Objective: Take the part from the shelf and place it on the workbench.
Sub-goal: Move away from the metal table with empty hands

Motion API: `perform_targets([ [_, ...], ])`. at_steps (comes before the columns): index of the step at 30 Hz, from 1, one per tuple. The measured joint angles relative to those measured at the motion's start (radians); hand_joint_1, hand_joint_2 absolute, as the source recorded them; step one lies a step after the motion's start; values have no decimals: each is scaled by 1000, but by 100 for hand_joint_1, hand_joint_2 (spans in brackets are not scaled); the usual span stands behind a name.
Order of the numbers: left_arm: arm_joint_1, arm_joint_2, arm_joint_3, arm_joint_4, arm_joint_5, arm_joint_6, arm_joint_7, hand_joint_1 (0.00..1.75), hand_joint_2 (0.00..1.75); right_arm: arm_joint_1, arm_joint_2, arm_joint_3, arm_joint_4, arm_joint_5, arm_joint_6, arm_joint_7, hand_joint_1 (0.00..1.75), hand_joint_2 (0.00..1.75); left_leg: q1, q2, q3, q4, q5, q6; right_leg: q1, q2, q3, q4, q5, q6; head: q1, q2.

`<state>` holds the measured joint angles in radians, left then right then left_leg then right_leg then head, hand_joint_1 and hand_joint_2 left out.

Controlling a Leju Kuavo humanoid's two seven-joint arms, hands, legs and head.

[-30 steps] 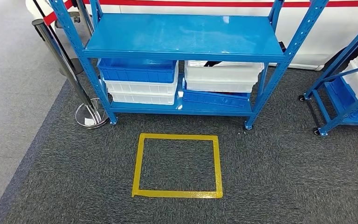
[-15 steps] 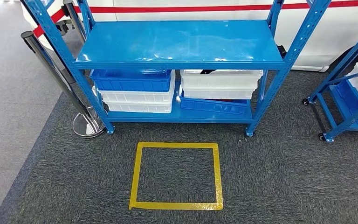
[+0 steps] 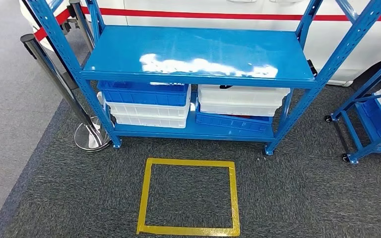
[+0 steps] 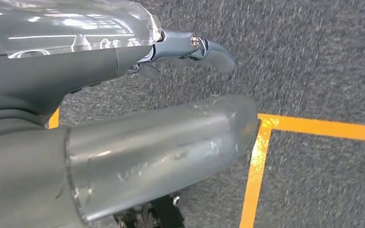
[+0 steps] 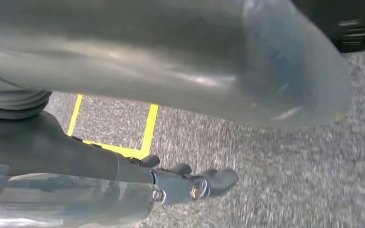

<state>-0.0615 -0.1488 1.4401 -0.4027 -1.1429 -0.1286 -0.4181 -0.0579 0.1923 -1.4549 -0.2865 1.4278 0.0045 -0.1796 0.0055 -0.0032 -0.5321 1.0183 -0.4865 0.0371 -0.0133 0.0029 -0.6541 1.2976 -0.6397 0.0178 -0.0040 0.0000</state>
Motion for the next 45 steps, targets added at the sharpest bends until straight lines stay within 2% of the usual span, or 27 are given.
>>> perform_targets([
  [1,0,0,0,0,0,0,0,0,0,1,0,0,0,0,0,0,0,0,-1,-2,10,0,-9,0,0,0,-23,7,-4,0,0,0],
  [2,1,0,0,-1,0,0,0,0,0,3,0,0,0,0,1,1,0,0,-1,-4,23,0,-19,-1,0,0,-33,-14,13,-2,0,0],
  [5,3,-3,0,-1,0,0,0,0,0,6,-1,0,-1,0,0,1,0,0,-4,-7,61,0,-51,-9,10,0,-12,-176,160,-23,1,0],
  [6,1,-5,0,-1,0,0,0,0,0,7,-2,0,-1,0,0,1,0,0,-6,-8,67,0,-61,-14,14,2,-6,-214,192,-29,1,0],
  [7,0,-7,0,-1,0,-1,1,0,0,7,-3,0,-2,0,0,1,0,0,-8,-9,74,4,-68,-20,16,4,-3,-235,208,-34,1,0],
  [10,-3,-7,0,-3,0,0,1,0,0,6,0,0,-2,0,1,1,0,0,-10,-10,92,19,-75,-35,11,7,19,-251,204,-43,0,0],
  [11,-3,-7,0,-3,0,-1,1,0,0,6,2,0,-2,0,1,1,0,0,-9,-8,86,38,-79,-39,9,7,31,-255,200,-47,-2,0],
  [13,-5,-7,0,-4,0,-1,2,0,0,5,3,0,-2,0,2,1,0,0,-3,-5,38,126,-113,-48,7,6,50,-262,190,-54,-4,0],
  [15,-6,-6,0,-5,0,0,2,0,0,4,3,0,-2,0,2,1,0,0,1,-4,-35,230,-167,-58,7,6,65,-262,176,-57,-6,0],
  [16,-4,-6,0,-6,0,0,2,0,0,4,3,0,-2,0,2,1,0,0,3,-3,-62,253,-181,-61,7,6,74,-262,168,-56,-6,0],
  [17,-2,-6,0,-6,0,0,2,0,0,4,3,0,-2,0,3,1,0,0,4,-3,-75,245,-172,-63,7,6,86,-262,159,-54,-6,0],
  [18,-1,-6,0,-6,0,0,2,0,0,5,4,0,-2,0,3,1,0,0,5,-3,-74,205,-135,-61,7,6,99,-262,150,-53,-6,0],
  [20,2,-5,0,-6,0,0,2,0,0,5,5,0,-2,0,3,1,0,0,2,-2,-58,93,-38,-52,8,6,123,-261,132,-47,-5,0],
  [22,4,-5,0,-7,0,0,2,0,0,3,6,0,-2,0,4,1,0,0,-4,-1,-50,37,1,-38,9,8,132,-260,119,-35,-4,0],
  [26,4,-5,0,-8,0,0,4,0,0,1,7,0,-2,1,4,1,0,0,-2,-3,-23,16,5,-10,10,7,137,-229,103,-12,-1,0],
  [28,3,-5,0,-9,0,0,4,0,0,-2,6,0,-2,1,4,1,0,0,0,-2,-8,8,3,-1,7,4,91,-146,60,-5,4,0],
  [30,2,-5,0,-9,0,0,5,0,0,-3,6,0,-2,2,4,1,0,0,-1,-1,-1,7,-7,3,6,3,13,-33,17,0,8,0],
  [31,2,-5,0,-9,0,0,5,0,0,-2,6,1,-2,2,4,1,0,0,-2,-2,6,7,-13,3,6,3,-16,-3,17,1,8,0],
  [32,3,-5,0,-9,0,0,5,0,0,0,6,1,-2,2,5,1,0,0,-2,-3,15,7,-21,2,6,3,-30,-5,37,1,8,0],
  [33,4,-5,0,-9,0,0,5,0,0,1,6,1,-2,2,5,1,0,0,-3,-4,27,7,-30,1,6,3,-26,-41,76,-1,8,0],
  [35,5,-5,0,-9,0,0,6,0,0,4,6,1,-2,2,4,1,0,0,-3,-4,54,5,-49,-4,10,2,6,-159,165,-10,8,0],
  [36,4,-6,0,-9,0,0,6,0,0,4,6,1,-2,2,4,1,0,0,-3,-4,63,5,-57,-9,15,1,17,-206,180,-16,9,0],
  [37,3,-6,0,-9,0,0,7,0,0,3,6,1,-2,2,4,1,0,0,-4,-4,67,4,-64,-14,18,1,22,-231,190,-23,9,0],
  [39,1,-7,0,-9,0,0,9,0,0,2,6,1,-2,2,4,2,0,0,-5,-3,76,5,-69,-27,23,2,25,-242,181,-34,7,0],
  [41,0,-7,0,-9,0,1,11,0,0,3,7,1,-2,3,4,5,0,0,-5,-2,82,19,-76,-36,17,3,43,-254,186,-46,3,0],
  [43,-1,-7,0,-9,0,3,14,0,0,3,8,1,-2,3,4,6,0,0,-2,-2,50,86,-107,-46,12,1,60,-265,183,-55,-1,0],
  [45,-2,-7,0,-9,0,4,16,0,0,2,8,1,-2,3,4,7,0,0,2,-2,-21,205,-159,-56,12,1,67,-267,176,-59,-4,0],
])
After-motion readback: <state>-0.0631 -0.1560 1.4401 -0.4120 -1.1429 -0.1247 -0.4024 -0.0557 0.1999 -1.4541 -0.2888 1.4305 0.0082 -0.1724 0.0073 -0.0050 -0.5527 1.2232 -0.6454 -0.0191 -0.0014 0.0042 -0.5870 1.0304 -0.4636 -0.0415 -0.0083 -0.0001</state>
